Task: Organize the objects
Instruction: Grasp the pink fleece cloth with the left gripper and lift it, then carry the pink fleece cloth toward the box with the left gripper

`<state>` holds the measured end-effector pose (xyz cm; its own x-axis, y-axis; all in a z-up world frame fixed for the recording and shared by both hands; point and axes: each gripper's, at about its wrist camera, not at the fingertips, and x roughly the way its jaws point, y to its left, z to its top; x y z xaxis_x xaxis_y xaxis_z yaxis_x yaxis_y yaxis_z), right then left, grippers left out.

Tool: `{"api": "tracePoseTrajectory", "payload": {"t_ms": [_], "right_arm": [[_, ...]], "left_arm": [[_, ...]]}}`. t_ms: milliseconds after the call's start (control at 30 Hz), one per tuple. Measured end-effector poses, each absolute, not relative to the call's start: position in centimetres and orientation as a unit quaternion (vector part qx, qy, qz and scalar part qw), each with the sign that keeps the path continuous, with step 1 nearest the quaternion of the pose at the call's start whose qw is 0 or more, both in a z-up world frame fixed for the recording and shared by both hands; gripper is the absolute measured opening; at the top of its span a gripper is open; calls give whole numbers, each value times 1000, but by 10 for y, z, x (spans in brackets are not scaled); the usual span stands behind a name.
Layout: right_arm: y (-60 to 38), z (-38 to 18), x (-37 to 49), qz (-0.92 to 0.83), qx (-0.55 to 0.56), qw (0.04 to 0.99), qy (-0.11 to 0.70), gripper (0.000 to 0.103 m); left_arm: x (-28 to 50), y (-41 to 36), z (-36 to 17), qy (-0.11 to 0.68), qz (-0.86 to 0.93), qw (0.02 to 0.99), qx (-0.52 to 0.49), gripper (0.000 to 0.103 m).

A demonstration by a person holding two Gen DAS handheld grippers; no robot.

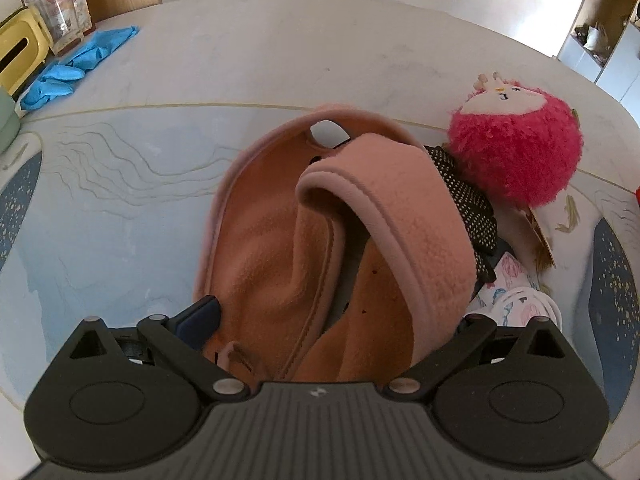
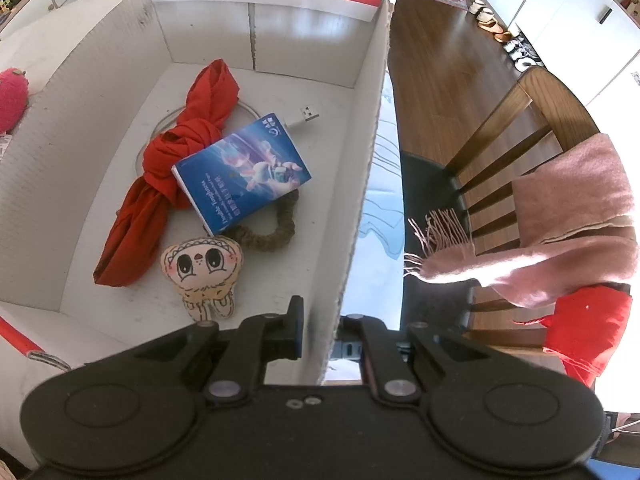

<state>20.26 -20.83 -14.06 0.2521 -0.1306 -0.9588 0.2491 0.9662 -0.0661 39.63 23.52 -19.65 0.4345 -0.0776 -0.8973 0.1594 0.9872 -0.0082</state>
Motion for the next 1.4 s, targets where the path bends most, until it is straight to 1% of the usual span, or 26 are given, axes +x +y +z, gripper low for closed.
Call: {"api": "tracePoseTrajectory", "payload": {"t_ms": [133, 200, 267, 300, 367, 400, 433, 467, 533, 567, 667, 1000, 1400], "right_arm": [[-208, -141, 202, -122, 49, 790, 599, 6], [-209, -141, 202, -121, 49, 791, 598, 6], [-209, -141, 202, -121, 49, 791, 598, 6], [-209, -141, 202, -121, 49, 791, 598, 6], [-209, -141, 202, -121, 49, 791, 598, 6], [-208, -141, 202, -121, 49, 791, 598, 6], [-208, -141, 202, -121, 49, 791, 598, 6], [-208, -141, 202, -121, 49, 791, 598, 6], [-208, -141, 202, -121, 49, 791, 598, 6], [-208, -141, 202, -120, 48, 791, 598, 6], [-209, -140, 202, -120, 50, 793, 596, 6], [-209, -140, 200, -117, 50, 796, 592, 5], [-209, -141, 198, -114, 49, 801, 586, 5]], "left_arm": [[395, 234, -197, 524, -66, 848, 40, 103], [397, 236, -197, 521, -66, 850, 38, 99], [394, 236, -194, 513, -67, 855, 33, 86], [393, 237, -193, 509, -67, 857, 33, 82], [389, 237, -190, 506, -68, 860, 30, 66], [388, 238, -188, 504, -69, 860, 29, 61], [387, 238, -187, 503, -69, 861, 28, 51], [386, 238, -185, 501, -69, 862, 29, 38], [383, 238, -181, 497, -68, 864, 34, 26], [383, 239, -179, 495, -68, 866, 34, 22], [379, 243, -170, 484, -68, 872, 28, 20], [352, 236, -125, 458, -98, 883, 10, 20], [315, 168, -67, 405, -211, 890, 9, 20]]}}
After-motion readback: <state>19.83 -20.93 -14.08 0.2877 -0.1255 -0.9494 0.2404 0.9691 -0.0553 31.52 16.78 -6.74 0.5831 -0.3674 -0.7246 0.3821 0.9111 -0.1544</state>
